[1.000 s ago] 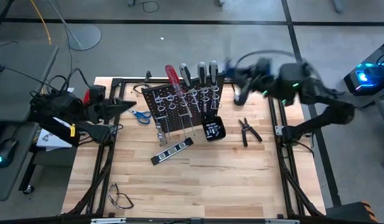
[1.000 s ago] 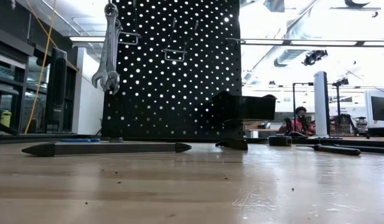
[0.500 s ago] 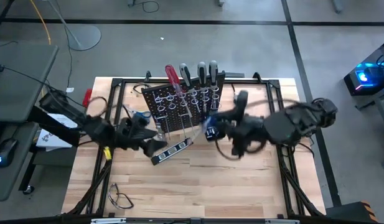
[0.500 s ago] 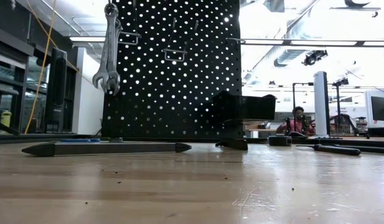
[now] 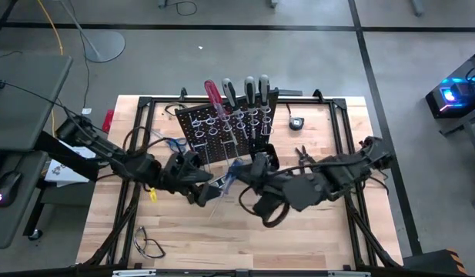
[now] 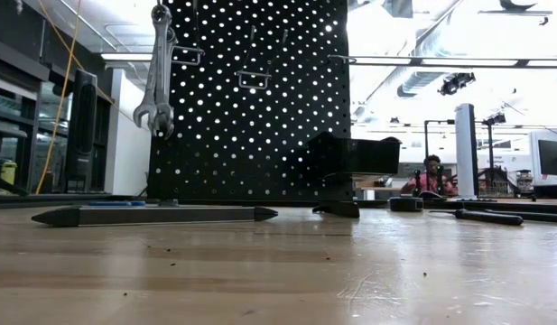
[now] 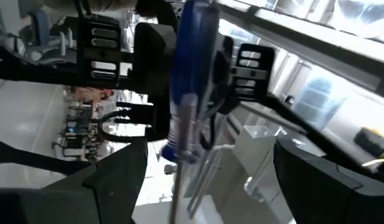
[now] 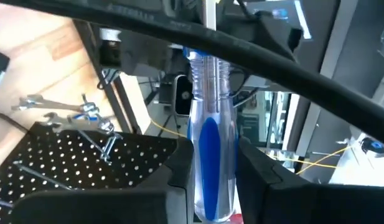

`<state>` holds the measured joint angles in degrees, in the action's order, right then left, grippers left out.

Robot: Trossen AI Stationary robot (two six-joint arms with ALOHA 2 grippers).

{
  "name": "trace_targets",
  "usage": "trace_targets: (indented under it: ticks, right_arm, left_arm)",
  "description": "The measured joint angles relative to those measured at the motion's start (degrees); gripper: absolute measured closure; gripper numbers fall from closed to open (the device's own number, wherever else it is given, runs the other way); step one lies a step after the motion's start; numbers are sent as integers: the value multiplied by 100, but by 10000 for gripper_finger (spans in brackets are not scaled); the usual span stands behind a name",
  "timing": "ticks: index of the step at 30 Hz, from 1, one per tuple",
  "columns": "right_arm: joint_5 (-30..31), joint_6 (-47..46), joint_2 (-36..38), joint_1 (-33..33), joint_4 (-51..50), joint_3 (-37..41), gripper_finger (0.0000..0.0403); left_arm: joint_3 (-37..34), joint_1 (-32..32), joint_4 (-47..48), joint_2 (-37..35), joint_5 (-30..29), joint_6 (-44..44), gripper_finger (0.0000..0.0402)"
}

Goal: Hang tools onto peg board
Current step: Hang the blue transparent screwdriver on the pegboard

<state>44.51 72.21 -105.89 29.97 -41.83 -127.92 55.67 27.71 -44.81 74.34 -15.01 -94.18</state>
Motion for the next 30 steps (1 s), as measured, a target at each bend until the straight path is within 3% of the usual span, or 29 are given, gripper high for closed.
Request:
trace_targets:
  ticks: [8, 19, 30]
  right_arm:
    - [-272, -69, -213, -66, 480, 0, 342]
    - [-551, -780, -213, -74, 352, 0, 342]
    - [-707, -923, -213, -212, -38, 2, 342]
  left_arm:
    - [-1, -193, 238, 200, 248, 519, 80]
    - [-1, -252, 134, 276, 398, 1427, 80]
    - [-1, -75, 203, 269, 465, 1170, 83]
